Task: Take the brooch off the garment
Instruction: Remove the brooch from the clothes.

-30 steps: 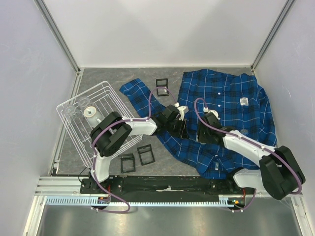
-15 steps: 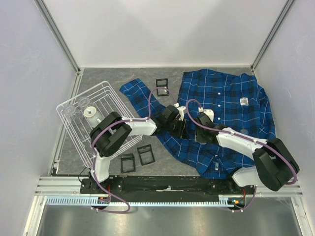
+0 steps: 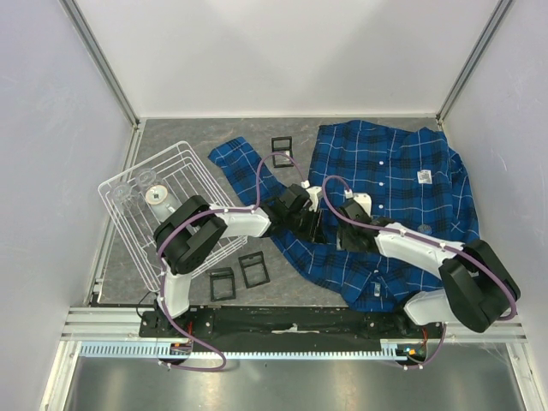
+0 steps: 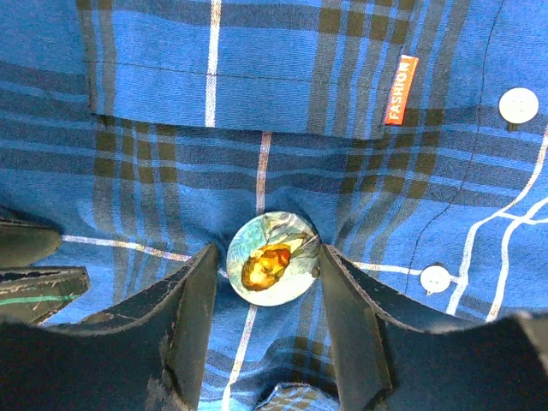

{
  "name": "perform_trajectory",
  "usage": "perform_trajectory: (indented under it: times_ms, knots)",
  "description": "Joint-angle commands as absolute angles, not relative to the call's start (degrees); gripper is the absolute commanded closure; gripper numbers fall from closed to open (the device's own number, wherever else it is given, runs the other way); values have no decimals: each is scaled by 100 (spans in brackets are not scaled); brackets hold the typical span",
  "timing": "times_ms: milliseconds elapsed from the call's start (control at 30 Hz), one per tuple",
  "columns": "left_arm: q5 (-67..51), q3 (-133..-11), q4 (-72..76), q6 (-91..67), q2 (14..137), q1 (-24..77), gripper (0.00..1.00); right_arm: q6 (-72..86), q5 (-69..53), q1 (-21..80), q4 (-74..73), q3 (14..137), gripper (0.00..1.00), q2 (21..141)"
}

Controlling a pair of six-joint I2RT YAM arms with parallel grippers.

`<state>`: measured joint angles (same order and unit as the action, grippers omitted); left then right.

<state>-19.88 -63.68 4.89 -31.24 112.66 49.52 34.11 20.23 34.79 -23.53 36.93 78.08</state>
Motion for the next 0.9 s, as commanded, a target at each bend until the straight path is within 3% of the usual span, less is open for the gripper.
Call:
perform_trajectory:
  times_ms: [0, 267, 467, 767, 867]
  knots:
    - [-1960, -6214, 264, -3041, 11145, 4913, 62, 3568, 2012, 3516, -2294, 3691, 43, 8007]
    - [-1951, -6091, 264, -3024, 11030, 4781, 62, 4051, 1750, 3402, -2092, 3482, 58, 7322]
    - [-2030, -6100, 255, -2980, 10960, 4755, 62, 4210, 1065, 2752, -1697, 2954, 73, 6759]
    - [-2276, -6214, 237, -2988, 10864, 4755, 62, 4140, 317, 2321, -1407, 2672, 100, 6478]
    - [-2469, -6284, 281, -3050, 10706, 4755, 62, 4201, 62, 2215, -1135, 2585, 100, 6574]
